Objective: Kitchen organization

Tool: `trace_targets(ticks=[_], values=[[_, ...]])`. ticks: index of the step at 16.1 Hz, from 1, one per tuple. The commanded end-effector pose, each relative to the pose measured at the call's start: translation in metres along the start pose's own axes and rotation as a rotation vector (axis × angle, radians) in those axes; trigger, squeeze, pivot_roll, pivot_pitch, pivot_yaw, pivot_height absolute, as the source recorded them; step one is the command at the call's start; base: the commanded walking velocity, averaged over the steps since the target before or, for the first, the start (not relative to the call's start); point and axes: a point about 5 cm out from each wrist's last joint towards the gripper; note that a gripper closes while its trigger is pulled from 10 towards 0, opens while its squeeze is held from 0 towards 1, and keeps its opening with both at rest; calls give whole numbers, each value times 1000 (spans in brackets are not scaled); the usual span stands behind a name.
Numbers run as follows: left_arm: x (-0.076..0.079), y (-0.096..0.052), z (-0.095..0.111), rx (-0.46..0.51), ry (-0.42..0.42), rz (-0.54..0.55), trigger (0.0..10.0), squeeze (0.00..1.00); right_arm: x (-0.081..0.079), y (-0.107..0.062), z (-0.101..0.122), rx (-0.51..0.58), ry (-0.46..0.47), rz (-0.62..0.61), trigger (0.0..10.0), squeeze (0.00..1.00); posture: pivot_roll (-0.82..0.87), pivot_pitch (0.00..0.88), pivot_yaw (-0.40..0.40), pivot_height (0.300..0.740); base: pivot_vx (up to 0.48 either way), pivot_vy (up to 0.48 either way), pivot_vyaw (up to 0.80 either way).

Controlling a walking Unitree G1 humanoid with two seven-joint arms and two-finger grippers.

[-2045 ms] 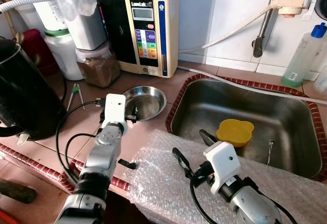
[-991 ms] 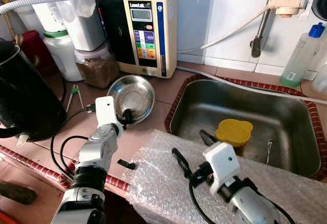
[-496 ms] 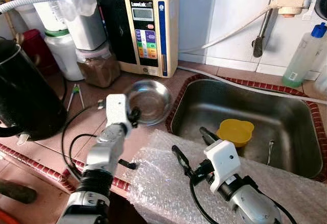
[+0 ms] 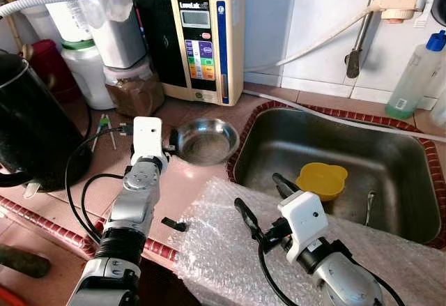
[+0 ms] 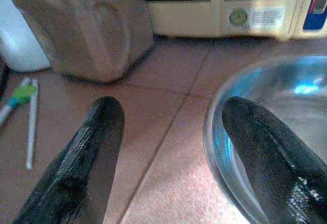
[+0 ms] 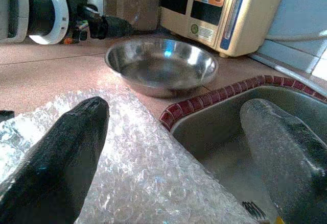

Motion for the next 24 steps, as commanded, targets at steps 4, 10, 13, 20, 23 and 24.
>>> trace_targets(ticks=[4, 10, 13, 20, 23, 24], values=[[4, 2, -10, -103, -6, -17, 10000, 1000, -3, 2, 4, 25, -3, 4, 10000, 1000, -91, 0, 124, 740, 0, 0, 0], [16, 2, -25, -230, -96, -54, 1059, 0, -3, 3, 5, 37, -3, -9, 10000, 1000, -95, 0, 138, 740, 0, 0, 0], [13, 4, -20, -227, -116, -51, 7569, 0, -3, 4, 4, 37, -2, -12, 10000, 1000, -91, 0, 140, 740, 0, 0, 0], [-6, 5, -6, -101, -90, 20, 10000, 1000, -4, 4, 3, 37, -1, -9, 10000, 1000, -82, 0, 137, 740, 0, 0, 0], [-9, 6, -4, -87, -92, 38, 10000, 1000, -4, 4, 3, 36, -1, -8, 10000, 1000, -82, 0, 136, 740, 0, 0, 0], [-7, 6, -5, -98, -90, 28, 10000, 1000, -4, 4, 3, 35, -2, -7, 10000, 1000, -84, 0, 137, 740, 0, 0, 0]])
Point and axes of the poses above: a point about 5 cm out from each wrist's last joint towards the gripper, its own y axis pointing out of the wrist towards the gripper, its own z axis along the axis of the wrist's last joint, x = y × z, and after that the axes turned 13 degrees about y, right-handed
